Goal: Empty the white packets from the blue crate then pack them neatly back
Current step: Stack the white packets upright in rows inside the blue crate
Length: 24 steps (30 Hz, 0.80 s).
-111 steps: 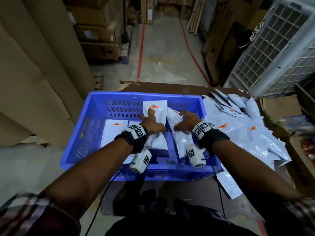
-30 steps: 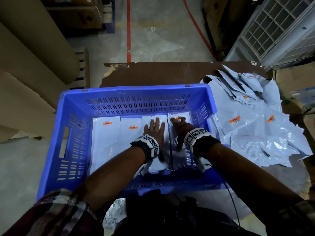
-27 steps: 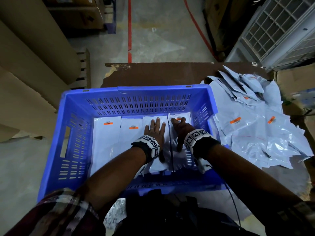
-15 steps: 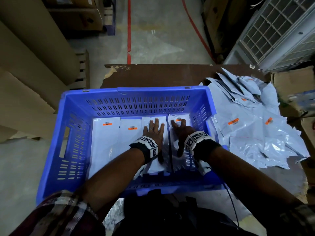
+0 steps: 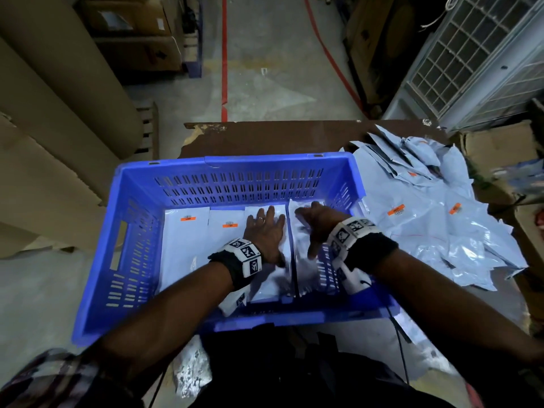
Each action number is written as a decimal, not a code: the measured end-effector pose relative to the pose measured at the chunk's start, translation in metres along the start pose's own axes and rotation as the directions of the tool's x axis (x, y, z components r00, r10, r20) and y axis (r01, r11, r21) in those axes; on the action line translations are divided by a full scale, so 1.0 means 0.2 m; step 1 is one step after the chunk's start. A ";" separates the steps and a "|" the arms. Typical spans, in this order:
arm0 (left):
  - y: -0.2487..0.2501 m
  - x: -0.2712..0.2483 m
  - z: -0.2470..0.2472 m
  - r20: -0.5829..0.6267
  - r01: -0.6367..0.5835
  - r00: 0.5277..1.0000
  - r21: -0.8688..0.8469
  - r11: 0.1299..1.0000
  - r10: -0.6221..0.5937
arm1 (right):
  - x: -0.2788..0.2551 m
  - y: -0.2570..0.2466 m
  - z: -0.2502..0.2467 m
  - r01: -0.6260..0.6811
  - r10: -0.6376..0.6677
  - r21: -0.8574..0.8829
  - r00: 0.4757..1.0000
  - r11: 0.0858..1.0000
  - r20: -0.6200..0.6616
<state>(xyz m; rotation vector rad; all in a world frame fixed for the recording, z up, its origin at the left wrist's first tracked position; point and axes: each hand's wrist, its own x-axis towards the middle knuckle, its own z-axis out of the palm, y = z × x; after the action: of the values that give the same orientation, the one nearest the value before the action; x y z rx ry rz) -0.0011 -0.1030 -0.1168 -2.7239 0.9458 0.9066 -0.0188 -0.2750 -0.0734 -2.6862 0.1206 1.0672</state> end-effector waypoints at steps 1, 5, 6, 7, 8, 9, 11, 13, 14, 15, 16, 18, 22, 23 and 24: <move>0.00 -0.03 -0.03 -0.039 -0.002 0.999 -0.034 0.999 0.001 | -0.02 0.03 -0.03 0.009 -0.009 0.082 1.000 0.997 -0.011; 0.01 -0.15 -0.16 -0.190 -0.034 0.982 -0.185 0.982 -0.001 | -0.18 0.10 -0.17 0.040 -0.029 0.133 0.996 0.990 -0.081; 0.01 -0.18 -0.19 -0.223 -0.045 0.975 -0.205 0.978 -0.002 | -0.23 0.12 -0.20 0.062 -0.044 0.145 0.992 0.988 -0.121; 0.02 -0.20 -0.22 -0.252 -0.055 0.968 -0.216 0.975 -0.001 | -0.28 0.15 -0.21 0.088 -0.060 0.175 0.986 0.981 -0.158; 0.03 -0.22 -0.25 -0.275 -0.066 0.961 -0.225 0.972 0.002 | -0.32 0.19 -0.22 0.121 -0.079 0.206 0.977 0.971 -0.200; 0.05 -0.23 -0.29 -0.295 -0.075 0.955 -0.234 0.969 0.003 | -0.37 0.24 -0.23 0.146 -0.090 0.225 0.966 0.963 -0.241; 0.10 -0.26 -0.36 -0.330 -0.098 0.944 -0.241 0.966 0.013 | -0.46 0.32 -0.25 0.178 -0.094 0.264 0.949 0.948 -0.302; 0.17 -0.28 -0.43 -0.362 -0.136 0.931 -0.239 0.962 0.041 | -0.56 0.41 -0.26 0.189 -0.083 0.294 0.938 0.937 -0.338; 0.21 -0.28 -0.45 -0.377 -0.161 0.924 -0.241 0.957 0.061 | -0.60 0.46 -0.26 0.180 -0.066 0.307 0.935 0.935 -0.348; 0.25 -0.28 -0.48 -0.389 -0.184 0.918 -0.251 0.950 0.075 | -0.63 0.52 -0.26 0.168 -0.044 0.325 0.934 0.931 -0.355; 0.31 -0.28 -0.50 -0.402 -0.205 0.912 -0.264 0.942 0.086 | -0.66 0.58 -0.25 0.161 -0.026 0.345 0.931 0.925 -0.364; 0.41 -0.27 -0.54 -0.422 -0.256 0.899 -0.296 0.920 0.114 | -0.70 0.69 -0.23 0.153 0.003 0.387 0.928 0.909 -0.372; 0.66 -0.23 -0.61 -0.467 -0.355 0.871 -0.382 0.853 0.154 | -0.74 0.93 -0.17 0.118 0.063 0.430 0.922 0.895 -0.383; 0.72 -0.22 -0.63 -0.480 -0.376 0.863 -0.403 0.834 0.157 | -0.74 0.99 -0.15 0.106 0.078 0.435 0.920 0.894 -0.384; 0.78 -0.20 -0.64 -0.489 -0.391 0.857 -0.417 0.821 0.160 | -0.74 1.04 -0.13 0.097 0.089 0.439 0.919 0.893 -0.383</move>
<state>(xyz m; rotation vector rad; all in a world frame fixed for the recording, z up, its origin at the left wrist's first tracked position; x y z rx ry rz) -0.0546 -0.2434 0.0226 -3.3995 1.4018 0.6573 -0.1443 -0.4840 0.0049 -2.4197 0.3856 0.4036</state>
